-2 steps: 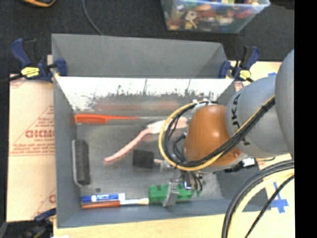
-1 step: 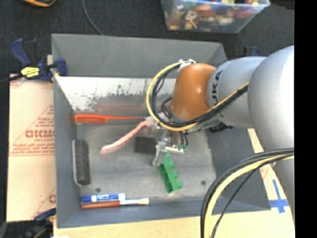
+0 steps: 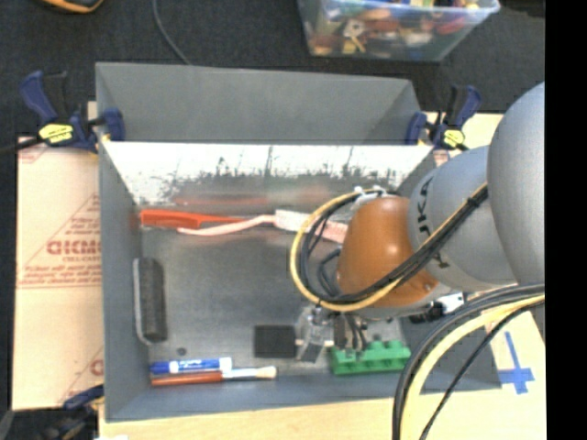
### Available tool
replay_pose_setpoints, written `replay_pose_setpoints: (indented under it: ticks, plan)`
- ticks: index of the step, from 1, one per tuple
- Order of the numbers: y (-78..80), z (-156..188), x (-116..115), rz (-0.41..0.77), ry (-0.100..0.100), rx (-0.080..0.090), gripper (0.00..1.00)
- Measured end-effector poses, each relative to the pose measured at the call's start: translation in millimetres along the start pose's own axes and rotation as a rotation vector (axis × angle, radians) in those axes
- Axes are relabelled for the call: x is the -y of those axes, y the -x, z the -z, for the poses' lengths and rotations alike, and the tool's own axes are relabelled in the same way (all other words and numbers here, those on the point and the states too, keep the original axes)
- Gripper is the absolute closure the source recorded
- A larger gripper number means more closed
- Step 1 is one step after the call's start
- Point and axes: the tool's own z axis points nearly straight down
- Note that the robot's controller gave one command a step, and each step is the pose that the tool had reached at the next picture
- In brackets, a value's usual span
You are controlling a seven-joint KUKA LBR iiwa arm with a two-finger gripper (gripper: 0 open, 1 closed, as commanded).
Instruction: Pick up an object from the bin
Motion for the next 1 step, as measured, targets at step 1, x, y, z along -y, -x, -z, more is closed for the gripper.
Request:
replay_pose_setpoints:
  ticks: [1]
  plan:
    - [0.3,0.1,0.0,0.000,0.000,0.001,1.00]
